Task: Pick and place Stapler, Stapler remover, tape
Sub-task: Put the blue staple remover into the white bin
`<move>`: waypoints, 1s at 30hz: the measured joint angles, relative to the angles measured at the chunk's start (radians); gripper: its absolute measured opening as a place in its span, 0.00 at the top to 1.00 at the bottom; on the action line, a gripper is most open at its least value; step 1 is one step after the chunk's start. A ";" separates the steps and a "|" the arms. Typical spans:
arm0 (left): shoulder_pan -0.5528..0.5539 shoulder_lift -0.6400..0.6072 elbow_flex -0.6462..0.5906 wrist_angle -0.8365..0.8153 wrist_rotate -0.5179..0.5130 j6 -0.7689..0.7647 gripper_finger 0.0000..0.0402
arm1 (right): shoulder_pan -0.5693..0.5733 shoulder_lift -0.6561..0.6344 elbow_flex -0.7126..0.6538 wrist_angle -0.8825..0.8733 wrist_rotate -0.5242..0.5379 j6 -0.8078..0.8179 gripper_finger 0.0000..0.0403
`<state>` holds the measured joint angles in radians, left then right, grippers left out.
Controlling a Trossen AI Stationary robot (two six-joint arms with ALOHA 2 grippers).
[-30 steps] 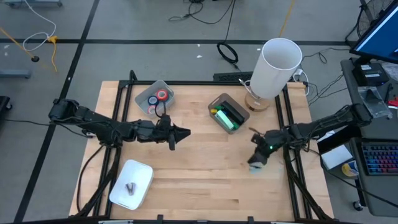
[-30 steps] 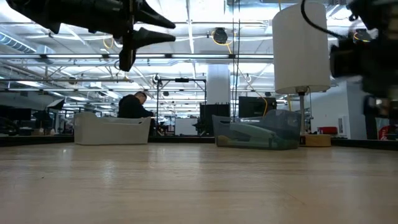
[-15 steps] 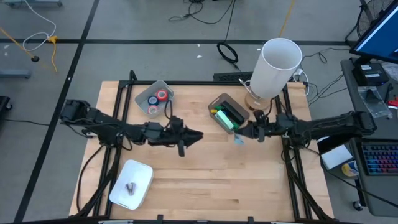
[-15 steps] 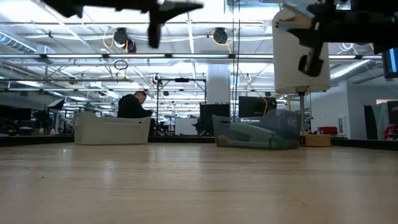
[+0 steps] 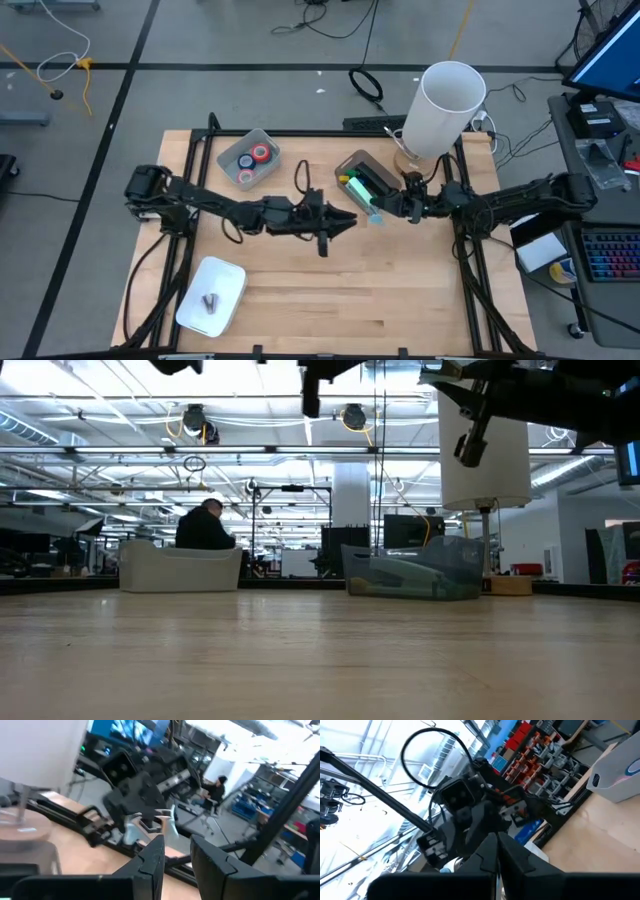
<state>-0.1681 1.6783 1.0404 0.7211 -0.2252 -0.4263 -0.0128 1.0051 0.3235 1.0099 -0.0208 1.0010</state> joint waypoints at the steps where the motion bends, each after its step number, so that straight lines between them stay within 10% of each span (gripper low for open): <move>1: 0.000 0.016 0.015 -0.002 0.018 -0.003 0.77 | 0.000 0.007 0.004 0.005 0.000 0.000 1.00; 30: 0.014 0.118 0.118 0.047 0.121 -0.050 0.77 | 0.000 0.035 0.055 -0.020 -0.006 -0.041 1.00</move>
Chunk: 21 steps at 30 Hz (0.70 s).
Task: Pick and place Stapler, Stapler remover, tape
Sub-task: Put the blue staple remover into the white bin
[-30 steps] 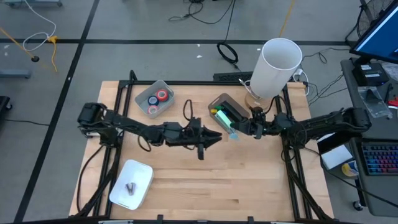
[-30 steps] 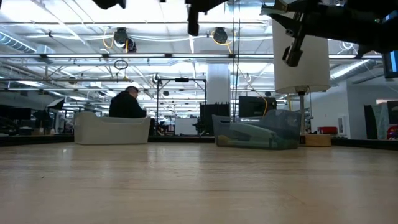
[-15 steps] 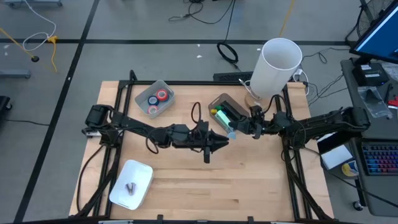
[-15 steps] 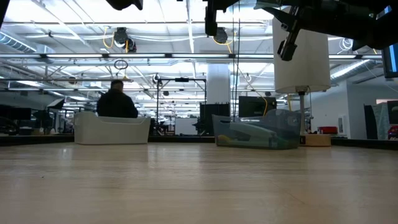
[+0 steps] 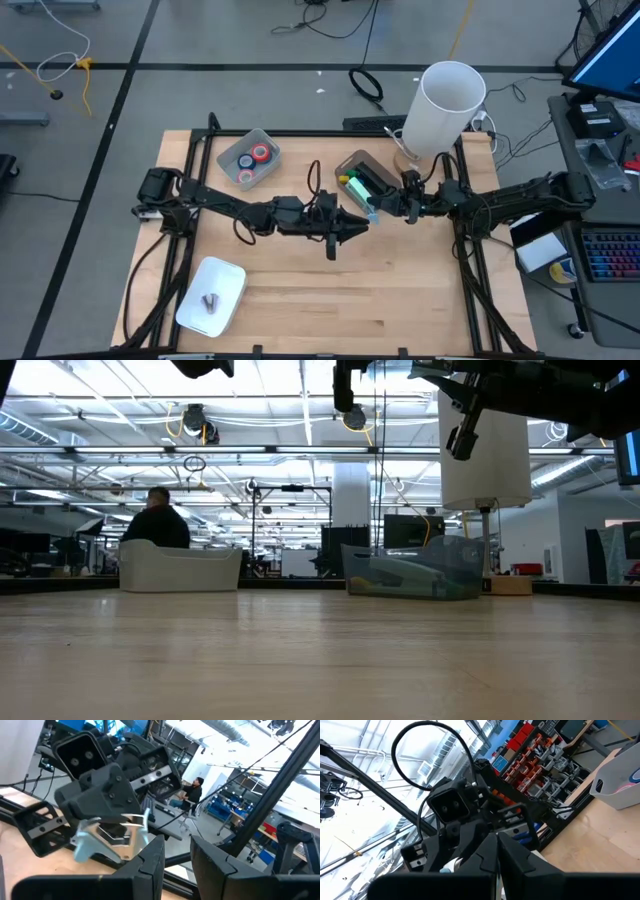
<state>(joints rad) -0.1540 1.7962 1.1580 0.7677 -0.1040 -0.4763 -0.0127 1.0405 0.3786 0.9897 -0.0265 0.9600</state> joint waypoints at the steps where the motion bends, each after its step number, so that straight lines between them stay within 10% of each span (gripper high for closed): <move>1: 0.005 0.000 0.000 0.000 0.001 0.000 0.77 | 0.000 0.000 0.000 0.000 0.000 0.000 1.00; 21: 0.028 0.000 0.000 -0.148 0.272 -0.147 0.77 | -0.001 0.000 0.000 0.001 0.000 0.000 1.00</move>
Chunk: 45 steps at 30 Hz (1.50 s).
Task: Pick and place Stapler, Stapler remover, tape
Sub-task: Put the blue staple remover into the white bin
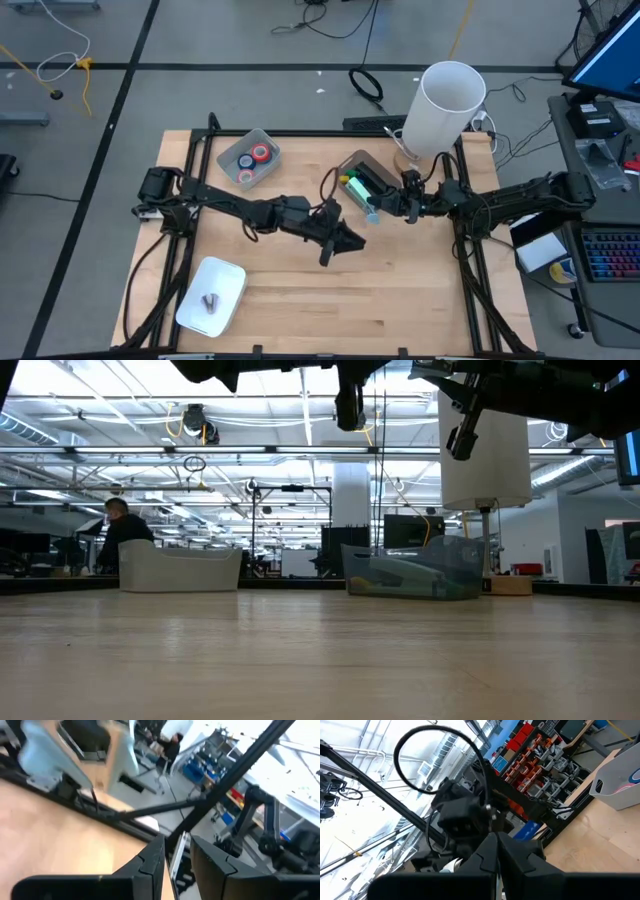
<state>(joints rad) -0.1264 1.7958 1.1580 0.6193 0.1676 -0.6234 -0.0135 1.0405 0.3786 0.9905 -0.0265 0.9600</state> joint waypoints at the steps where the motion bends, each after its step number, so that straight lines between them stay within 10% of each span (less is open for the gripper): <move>1: -0.001 0.000 0.000 -0.011 0.002 0.000 0.77 | 0.000 0.000 0.000 0.000 0.000 0.000 1.00; 45: 0.089 -0.001 0.000 0.035 -0.027 0.019 0.77 | 0.011 -0.001 0.000 -0.023 -0.027 0.005 1.00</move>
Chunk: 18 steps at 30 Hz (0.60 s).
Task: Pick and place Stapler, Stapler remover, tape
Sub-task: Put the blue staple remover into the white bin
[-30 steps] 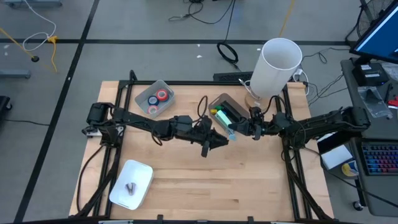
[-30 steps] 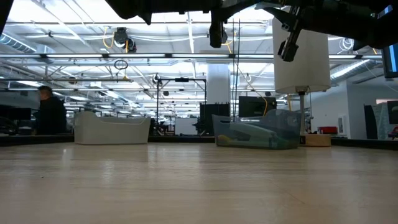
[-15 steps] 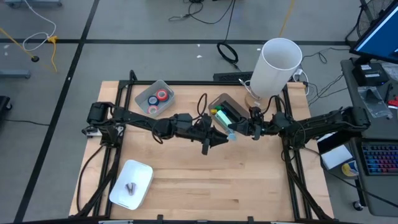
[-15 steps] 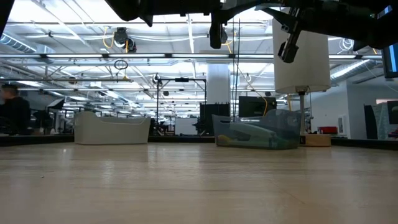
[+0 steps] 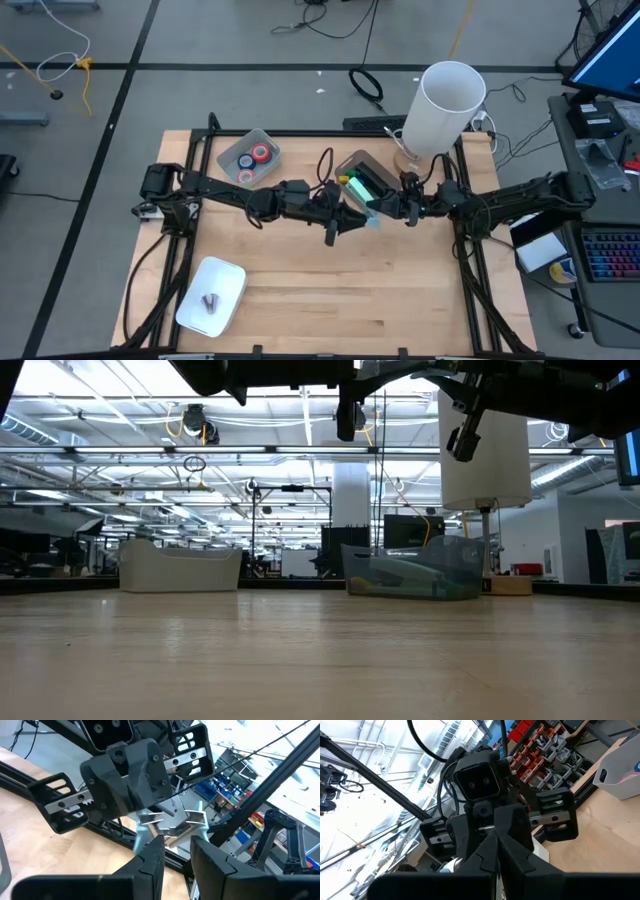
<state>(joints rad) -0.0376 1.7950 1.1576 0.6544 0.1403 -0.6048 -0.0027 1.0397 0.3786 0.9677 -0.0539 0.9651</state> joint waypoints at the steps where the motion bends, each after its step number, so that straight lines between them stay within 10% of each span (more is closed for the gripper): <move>1: 0.000 0.000 0.000 0.000 0.003 0.000 0.77 | -0.003 0.000 0.000 -0.002 -0.001 -0.001 1.00; 18: -0.002 0.000 0.000 -0.029 0.071 -0.030 0.77 | -0.011 -0.068 0.000 -0.089 0.004 -0.025 1.00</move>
<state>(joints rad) -0.0393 1.7950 1.1572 0.6250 0.2115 -0.6346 -0.0135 0.9713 0.3782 0.8792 -0.0503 0.9403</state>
